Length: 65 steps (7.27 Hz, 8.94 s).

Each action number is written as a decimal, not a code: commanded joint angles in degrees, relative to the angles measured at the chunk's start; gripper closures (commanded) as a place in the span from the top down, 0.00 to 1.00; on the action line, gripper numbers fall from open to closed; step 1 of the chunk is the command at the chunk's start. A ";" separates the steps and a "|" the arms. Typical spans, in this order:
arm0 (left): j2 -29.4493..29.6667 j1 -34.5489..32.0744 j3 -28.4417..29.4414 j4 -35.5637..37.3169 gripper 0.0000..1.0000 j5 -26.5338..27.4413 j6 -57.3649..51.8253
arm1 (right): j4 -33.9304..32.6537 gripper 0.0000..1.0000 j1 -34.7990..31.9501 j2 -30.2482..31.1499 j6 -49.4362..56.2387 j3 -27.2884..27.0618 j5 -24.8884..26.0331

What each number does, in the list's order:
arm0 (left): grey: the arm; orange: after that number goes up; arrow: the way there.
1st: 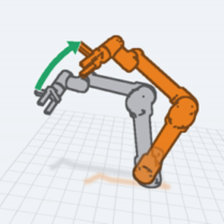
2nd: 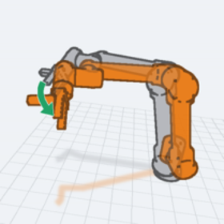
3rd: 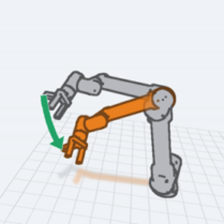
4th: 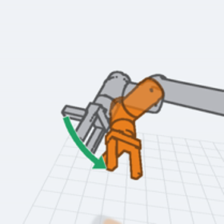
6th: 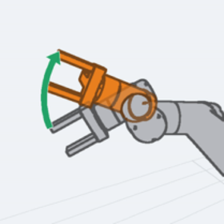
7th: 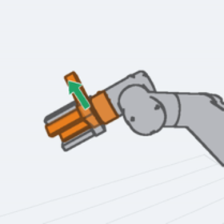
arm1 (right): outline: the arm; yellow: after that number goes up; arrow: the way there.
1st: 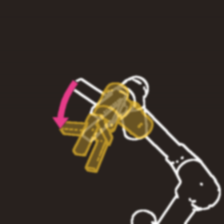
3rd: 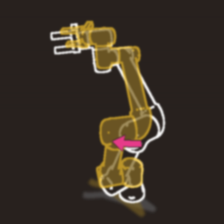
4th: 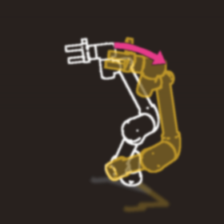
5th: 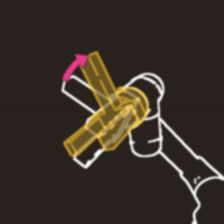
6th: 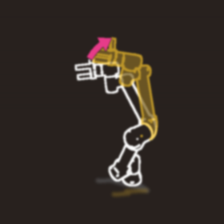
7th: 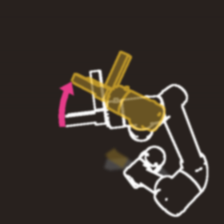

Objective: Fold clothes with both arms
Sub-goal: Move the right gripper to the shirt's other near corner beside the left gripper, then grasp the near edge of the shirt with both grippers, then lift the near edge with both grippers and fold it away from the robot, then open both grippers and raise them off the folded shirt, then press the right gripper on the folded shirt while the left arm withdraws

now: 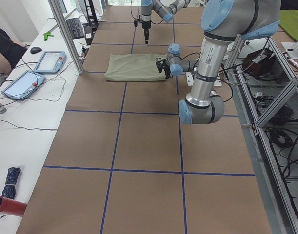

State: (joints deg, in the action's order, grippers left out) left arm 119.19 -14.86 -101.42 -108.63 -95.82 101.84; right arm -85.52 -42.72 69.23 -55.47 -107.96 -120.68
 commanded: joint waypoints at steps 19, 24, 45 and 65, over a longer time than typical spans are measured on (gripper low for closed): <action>-0.02 0.36 -2.38 0.09 0.00 -0.59 -0.59 | 0.09 1.00 26.46 1.61 -54.49 -0.76 21.89; 0.34 0.63 -2.47 0.09 0.00 -0.51 -0.59 | 0.09 0.17 26.63 1.79 -55.10 -0.85 21.72; -1.18 -6.98 -12.00 5.80 0.00 -1.73 -4.19 | 1.23 0.00 14.26 -3.30 -49.58 -7.71 10.29; -3.97 -43.93 10.19 -4.13 1.00 -20.46 -48.58 | 1.33 1.00 14.05 -23.60 -15.06 23.82 15.90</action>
State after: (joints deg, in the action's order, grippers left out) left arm 116.08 -57.88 -90.77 -112.84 -115.38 54.60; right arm -81.14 -30.83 47.68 -76.30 -86.06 -108.05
